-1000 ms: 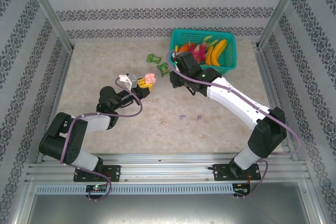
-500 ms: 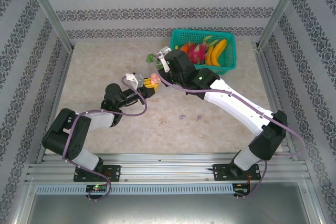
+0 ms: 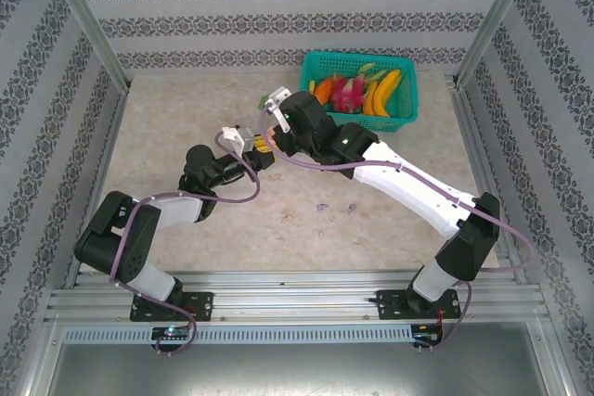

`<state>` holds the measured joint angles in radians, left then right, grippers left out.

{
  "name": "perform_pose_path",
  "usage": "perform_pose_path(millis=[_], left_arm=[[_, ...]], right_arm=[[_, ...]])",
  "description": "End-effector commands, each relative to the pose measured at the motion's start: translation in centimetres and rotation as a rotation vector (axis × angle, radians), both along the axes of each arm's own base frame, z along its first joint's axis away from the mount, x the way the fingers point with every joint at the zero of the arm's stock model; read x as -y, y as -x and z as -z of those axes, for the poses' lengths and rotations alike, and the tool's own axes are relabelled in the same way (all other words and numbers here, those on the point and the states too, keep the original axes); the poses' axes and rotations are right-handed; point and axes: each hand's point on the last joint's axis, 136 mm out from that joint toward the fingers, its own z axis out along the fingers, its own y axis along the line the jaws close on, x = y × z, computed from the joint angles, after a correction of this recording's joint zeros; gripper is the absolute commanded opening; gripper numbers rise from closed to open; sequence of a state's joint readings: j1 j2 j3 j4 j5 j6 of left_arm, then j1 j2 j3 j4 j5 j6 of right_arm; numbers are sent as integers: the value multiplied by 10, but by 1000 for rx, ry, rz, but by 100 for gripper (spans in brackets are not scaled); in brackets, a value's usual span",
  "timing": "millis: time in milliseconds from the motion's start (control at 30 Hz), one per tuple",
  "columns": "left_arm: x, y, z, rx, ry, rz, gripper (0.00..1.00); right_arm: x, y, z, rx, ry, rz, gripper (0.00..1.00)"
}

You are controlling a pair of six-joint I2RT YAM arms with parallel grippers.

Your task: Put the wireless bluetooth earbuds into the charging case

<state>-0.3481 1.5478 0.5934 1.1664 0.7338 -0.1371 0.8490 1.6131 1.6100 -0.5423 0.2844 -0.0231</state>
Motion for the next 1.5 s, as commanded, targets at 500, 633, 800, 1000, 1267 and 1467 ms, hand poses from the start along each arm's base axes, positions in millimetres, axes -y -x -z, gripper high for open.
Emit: perform_pose_path(millis=[500,633,800,1000,1267,1467], left_arm=[[-5,-8,10,28,2,-99,0],[-13,-4,14,5,17,-135,0],[-17,4,5,5,38,-146,0],[-17,11,-5,26,39,-143,0],[-13,13,-12,21,24,-118,0],[-12,14,-16,15,23,-109,0]], right_arm=[[37,-23,29,-174,-274,250,14],[88,-28,78,-311,-344,424,17],[195,-25,132,-370,-375,742,32],[272,-6,159,-381,-421,978,44],[318,13,173,-380,-355,1228,61],[373,46,199,-444,-401,1506,83]])
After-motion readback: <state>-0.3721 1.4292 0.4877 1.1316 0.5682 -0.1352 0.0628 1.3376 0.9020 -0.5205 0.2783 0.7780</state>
